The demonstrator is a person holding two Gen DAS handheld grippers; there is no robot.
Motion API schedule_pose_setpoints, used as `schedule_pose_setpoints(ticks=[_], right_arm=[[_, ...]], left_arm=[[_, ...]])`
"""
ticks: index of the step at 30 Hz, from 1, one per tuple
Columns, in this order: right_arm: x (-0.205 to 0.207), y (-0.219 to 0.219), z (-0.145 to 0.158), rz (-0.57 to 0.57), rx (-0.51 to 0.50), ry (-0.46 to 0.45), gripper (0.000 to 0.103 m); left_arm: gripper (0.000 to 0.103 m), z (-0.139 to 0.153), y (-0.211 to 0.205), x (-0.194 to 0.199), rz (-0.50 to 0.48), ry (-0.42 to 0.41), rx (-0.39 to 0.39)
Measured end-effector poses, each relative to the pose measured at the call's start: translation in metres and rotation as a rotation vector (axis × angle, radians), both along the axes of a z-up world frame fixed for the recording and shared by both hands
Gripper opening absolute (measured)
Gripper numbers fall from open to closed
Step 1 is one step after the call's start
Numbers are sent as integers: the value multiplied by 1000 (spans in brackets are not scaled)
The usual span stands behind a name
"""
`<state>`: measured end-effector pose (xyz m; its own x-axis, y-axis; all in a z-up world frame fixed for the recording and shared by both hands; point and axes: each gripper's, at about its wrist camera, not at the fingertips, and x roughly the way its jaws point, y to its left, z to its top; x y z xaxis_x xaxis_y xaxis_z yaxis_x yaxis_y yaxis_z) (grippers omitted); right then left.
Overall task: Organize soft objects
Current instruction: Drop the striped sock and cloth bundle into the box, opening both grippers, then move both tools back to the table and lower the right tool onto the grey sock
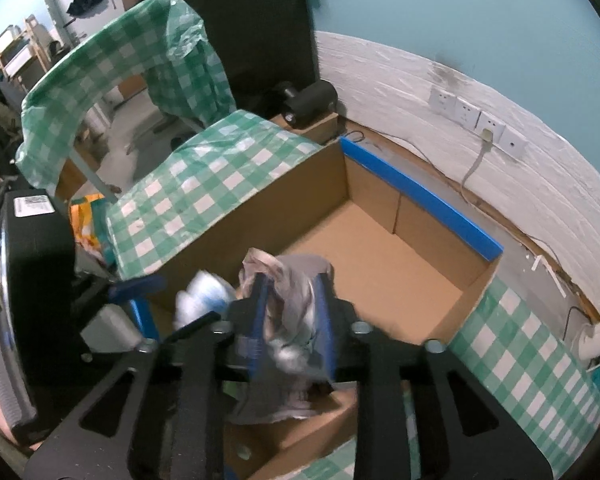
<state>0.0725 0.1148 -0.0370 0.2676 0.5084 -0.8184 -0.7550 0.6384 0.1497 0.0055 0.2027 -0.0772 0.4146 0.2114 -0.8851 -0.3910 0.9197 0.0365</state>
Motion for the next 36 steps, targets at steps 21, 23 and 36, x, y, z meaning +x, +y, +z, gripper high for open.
schedule_pose_setpoints(ticks=[21, 23, 36], right_arm=[[5, -54, 12, -104, -4, -42, 57], [5, -60, 13, -113, -3, -42, 57], [15, -125, 6, -211, -17, -33, 58]], left_arm=[[73, 19, -37, 6, -82, -55, 0], [73, 20, -43, 7, -93, -56, 3], [75, 23, -98, 19, -187, -54, 31]])
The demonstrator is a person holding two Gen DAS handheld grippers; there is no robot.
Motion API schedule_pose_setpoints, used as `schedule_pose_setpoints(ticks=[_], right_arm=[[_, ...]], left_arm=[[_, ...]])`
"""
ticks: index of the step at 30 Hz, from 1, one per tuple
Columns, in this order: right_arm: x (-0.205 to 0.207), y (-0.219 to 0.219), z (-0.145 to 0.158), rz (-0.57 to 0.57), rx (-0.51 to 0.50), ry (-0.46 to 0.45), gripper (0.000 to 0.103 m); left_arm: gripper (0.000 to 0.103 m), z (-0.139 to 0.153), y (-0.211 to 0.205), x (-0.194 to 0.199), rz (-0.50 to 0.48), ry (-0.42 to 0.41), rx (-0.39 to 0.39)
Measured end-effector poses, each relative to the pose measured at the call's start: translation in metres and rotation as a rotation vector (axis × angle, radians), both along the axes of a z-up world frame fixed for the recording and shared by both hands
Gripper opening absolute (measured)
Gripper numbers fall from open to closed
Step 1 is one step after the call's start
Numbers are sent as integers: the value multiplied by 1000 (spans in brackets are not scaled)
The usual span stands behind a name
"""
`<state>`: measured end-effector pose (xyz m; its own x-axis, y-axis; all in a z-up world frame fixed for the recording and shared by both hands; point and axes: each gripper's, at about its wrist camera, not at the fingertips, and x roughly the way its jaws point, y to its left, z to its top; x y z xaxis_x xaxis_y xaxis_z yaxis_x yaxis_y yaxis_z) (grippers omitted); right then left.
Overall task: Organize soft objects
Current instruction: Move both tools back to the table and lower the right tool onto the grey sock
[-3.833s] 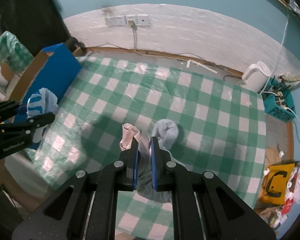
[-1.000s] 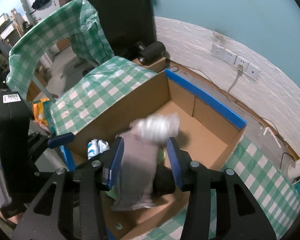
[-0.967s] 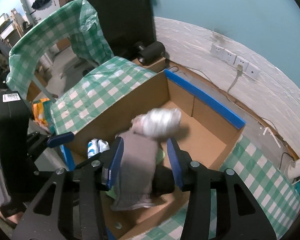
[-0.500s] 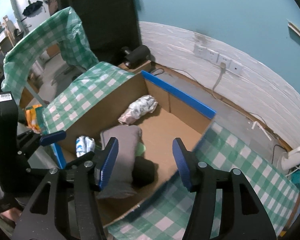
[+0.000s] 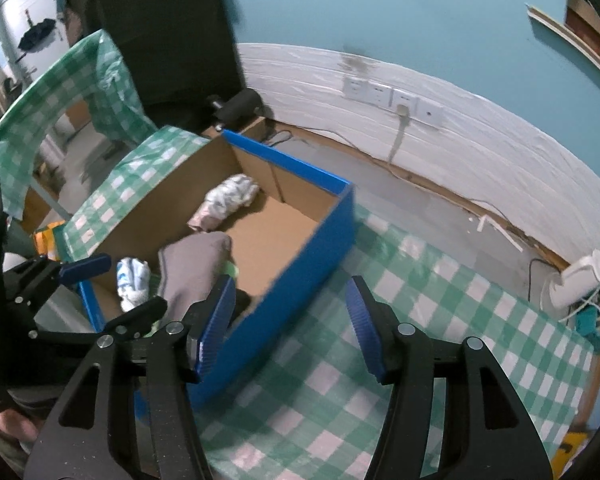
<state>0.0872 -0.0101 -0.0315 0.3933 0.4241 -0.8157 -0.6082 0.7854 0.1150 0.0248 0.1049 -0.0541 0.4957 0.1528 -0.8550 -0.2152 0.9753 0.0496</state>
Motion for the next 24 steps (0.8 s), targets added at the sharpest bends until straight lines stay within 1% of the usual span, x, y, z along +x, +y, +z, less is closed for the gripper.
schedule_pose_setpoints(ticks=[4, 9, 14, 24], right_arm=[[2, -22, -4, -37, -6, 6, 61], [5, -51, -11, -85, -11, 20, 62], [8, -81, -18, -136, -9, 38, 64], [15, -142, -32, -242, -17, 65, 66]], left_arm=[[75, -1, -19, 3, -34, 8, 14], [76, -3, -42, 7, -71, 18, 38], [78, -3, -63, 11, -106, 21, 57], [79, -12, -104, 23, -174, 43, 54]])
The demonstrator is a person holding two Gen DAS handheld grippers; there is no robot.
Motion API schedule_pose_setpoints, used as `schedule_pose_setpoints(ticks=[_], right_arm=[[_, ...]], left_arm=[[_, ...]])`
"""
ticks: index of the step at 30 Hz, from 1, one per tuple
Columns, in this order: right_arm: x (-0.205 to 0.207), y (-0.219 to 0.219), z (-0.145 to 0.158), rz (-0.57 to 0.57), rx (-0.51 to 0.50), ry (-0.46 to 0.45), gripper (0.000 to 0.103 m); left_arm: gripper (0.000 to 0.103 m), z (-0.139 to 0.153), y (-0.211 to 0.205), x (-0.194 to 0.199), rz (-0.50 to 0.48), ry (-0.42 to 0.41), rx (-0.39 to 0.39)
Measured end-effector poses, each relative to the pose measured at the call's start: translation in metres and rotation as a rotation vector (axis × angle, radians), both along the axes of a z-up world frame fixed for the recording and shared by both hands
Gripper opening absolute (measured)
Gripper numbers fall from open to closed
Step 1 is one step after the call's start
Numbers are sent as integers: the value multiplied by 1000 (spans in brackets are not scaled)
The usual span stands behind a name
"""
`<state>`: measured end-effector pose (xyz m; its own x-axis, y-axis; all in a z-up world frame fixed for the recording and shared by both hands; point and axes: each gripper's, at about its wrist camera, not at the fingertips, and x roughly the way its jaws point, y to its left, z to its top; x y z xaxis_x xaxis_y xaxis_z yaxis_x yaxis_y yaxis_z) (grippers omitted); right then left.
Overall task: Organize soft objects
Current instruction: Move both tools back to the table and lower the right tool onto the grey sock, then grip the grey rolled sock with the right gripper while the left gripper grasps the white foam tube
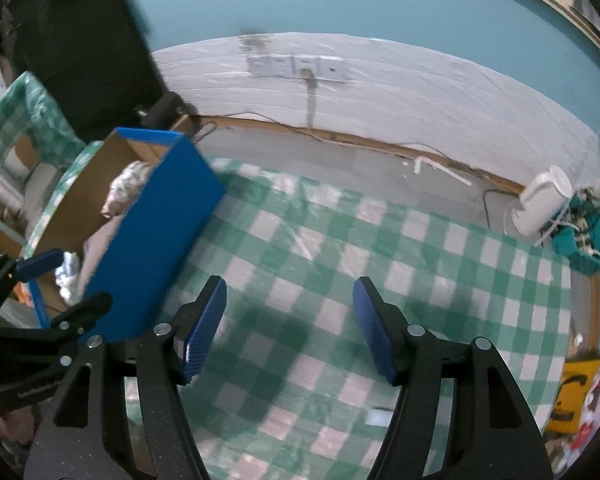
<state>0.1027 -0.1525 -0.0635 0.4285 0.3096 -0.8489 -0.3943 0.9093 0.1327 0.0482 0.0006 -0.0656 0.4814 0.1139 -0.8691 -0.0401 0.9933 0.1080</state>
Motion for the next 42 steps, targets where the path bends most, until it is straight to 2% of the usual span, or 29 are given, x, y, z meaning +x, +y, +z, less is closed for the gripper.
schedule_pose_setpoints(ticks=[9, 16, 31, 39, 40, 42], right_arm=[[4, -54, -28, -99, -25, 50, 66], [14, -87, -67, -173, -63, 121, 66], [23, -102, -117, -224, -134, 200, 66], [32, -110, -141, -252, -166, 218, 66], [33, -111, -142, -254, -159, 217, 65], [35, -113, -145, -243, -136, 230, 43]], left_arm=[[79, -19, -44, 22, -64, 38, -3], [79, -38, -71, 35, -113, 66, -13], [79, -85, -102, 70, -169, 129, -37], [79, -98, -109, 77, -180, 156, -50], [79, -98, -109, 77, -184, 156, -50], [79, -98, -112, 77, -196, 155, -49]])
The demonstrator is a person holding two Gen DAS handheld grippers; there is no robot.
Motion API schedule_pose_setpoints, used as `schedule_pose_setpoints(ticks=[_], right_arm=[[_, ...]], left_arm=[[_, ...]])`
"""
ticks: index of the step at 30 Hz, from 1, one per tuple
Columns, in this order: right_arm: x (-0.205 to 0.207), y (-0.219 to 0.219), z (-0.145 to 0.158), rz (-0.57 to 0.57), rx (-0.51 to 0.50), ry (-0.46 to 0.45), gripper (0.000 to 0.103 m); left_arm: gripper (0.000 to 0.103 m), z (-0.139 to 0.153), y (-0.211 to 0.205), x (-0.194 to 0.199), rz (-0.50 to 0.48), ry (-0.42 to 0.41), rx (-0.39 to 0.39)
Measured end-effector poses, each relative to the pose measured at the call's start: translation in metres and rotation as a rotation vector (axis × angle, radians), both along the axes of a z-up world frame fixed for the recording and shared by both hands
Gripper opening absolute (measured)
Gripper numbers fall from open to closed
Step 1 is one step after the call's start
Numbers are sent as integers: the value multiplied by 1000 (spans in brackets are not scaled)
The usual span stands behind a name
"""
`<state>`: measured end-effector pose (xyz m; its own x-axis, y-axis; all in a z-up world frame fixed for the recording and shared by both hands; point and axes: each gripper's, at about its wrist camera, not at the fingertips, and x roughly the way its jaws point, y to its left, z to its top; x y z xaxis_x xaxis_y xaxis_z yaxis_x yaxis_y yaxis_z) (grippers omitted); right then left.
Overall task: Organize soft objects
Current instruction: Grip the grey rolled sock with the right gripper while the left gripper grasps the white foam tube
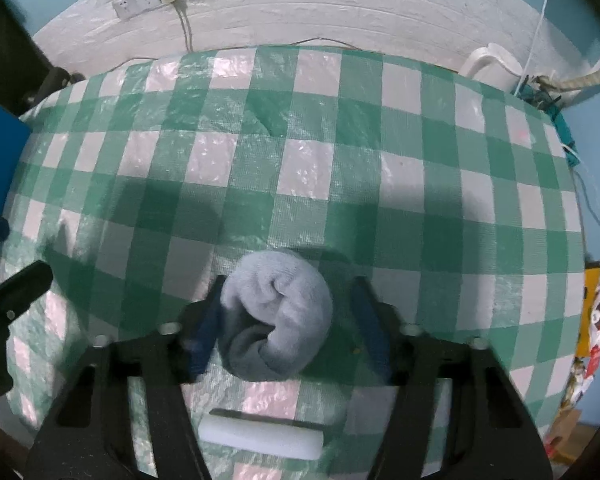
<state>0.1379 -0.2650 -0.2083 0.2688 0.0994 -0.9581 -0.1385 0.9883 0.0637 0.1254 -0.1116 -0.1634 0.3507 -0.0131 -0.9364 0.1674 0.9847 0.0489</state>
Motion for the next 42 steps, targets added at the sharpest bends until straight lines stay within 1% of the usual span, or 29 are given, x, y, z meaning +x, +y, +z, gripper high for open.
schedule_pose_setpoints(ticks=[2, 5, 8, 10, 13, 17, 23, 30, 36, 42], right_arm=[[0, 1, 0, 23, -2, 4, 31], [-1, -2, 3, 35, -3, 11, 23], [-10, -13, 14, 16, 7, 1, 22], [-15, -23, 21, -5, 18, 6, 23], [-27, -40, 29, -41, 47, 22, 23], [-47, -57, 38, -83, 63, 16, 23], [-78, -84, 45, -134, 89, 2, 23], [-96, -98, 43, -175, 117, 6, 23], [-102, -102, 44, -185, 136, 6, 23], [-102, -102, 41, -186, 141, 11, 23]], left_arm=[[79, -1, -3, 0, -12, 1, 0], [79, -4, -11, -1, -33, 6, 1], [79, -4, -22, -5, -70, 0, -5], [81, -3, -31, -9, -103, -4, -7], [82, -3, -50, -17, -175, -13, 4], [82, -4, -80, -33, -293, -15, 28], [82, -10, -114, -48, -401, 1, 34], [82, -16, -134, -58, -454, 24, 45], [82, -21, -143, -64, -496, 35, 47], [82, -35, -153, -66, -505, 61, 59]])
